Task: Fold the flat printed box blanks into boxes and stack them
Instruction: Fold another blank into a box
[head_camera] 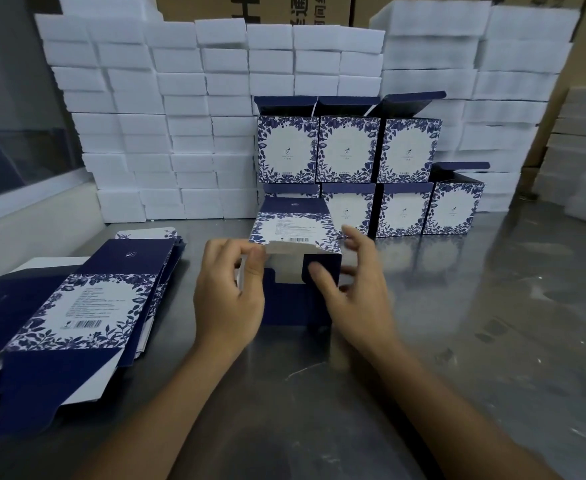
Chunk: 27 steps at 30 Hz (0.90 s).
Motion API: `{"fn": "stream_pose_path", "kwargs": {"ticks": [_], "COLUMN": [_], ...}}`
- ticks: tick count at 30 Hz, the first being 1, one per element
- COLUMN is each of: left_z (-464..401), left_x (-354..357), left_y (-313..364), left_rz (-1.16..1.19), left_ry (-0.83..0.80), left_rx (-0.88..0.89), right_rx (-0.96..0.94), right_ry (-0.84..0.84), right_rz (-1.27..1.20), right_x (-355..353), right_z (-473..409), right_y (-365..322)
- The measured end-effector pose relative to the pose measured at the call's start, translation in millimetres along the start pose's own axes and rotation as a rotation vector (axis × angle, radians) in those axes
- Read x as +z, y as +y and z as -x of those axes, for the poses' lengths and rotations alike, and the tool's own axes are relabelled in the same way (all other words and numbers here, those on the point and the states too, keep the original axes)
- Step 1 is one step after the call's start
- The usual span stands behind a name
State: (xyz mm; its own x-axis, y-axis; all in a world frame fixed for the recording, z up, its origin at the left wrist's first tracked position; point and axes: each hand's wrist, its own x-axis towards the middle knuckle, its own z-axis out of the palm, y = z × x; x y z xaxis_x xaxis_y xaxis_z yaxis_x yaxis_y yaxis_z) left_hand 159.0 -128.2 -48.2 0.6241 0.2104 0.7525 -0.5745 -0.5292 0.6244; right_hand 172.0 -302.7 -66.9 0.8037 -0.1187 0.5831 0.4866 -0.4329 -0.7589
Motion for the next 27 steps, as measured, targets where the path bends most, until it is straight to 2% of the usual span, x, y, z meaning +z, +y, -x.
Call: {"fn": "stream_pose_path", "kwargs": {"ticks": [3,6,9,12,14,18,23,27], "left_z": [2.3,5.8,10.9,14.9,16.5,16.1,8.8,3.3], "left_x": [1.5,2.6,9.3,19.5,22.7,15.5,1.2,-5.7], "left_y": [2.6,2.8,5.3,3.1,0.8,-9.6,-15.8,-13.4], "left_rz": [0.072,0.223,0.375,0.348,0.271,0.091,-0.180,-0.289], "left_ry": [-0.031,-0.114,-0.268,-0.357,-0.319,-0.141,-0.044,-0.027], "left_rx": [0.033,0.036,-0.138,-0.205,-0.164,-0.155,0.010,0.117], "right_rx": [-0.112,-0.111,-0.086,-0.066,-0.067,-0.066,-0.069,-0.045], "right_ry": [0.042,0.042,0.050,0.091,0.101,0.046,0.005,-0.026], "right_rz": [0.021,0.038,0.009,-0.015,-0.020,-0.074,-0.145,-0.185], "right_x": [-0.1,0.4,-2.5,-4.8,-4.8,-4.7,-1.2,-1.3], "right_z": [0.5,1.4,-1.5,-2.3,-1.9,-1.9,-1.1,-1.1], "right_y": [-6.4,-8.8,-12.2,-16.3,-17.1,-17.8,-19.0,-19.1]}}
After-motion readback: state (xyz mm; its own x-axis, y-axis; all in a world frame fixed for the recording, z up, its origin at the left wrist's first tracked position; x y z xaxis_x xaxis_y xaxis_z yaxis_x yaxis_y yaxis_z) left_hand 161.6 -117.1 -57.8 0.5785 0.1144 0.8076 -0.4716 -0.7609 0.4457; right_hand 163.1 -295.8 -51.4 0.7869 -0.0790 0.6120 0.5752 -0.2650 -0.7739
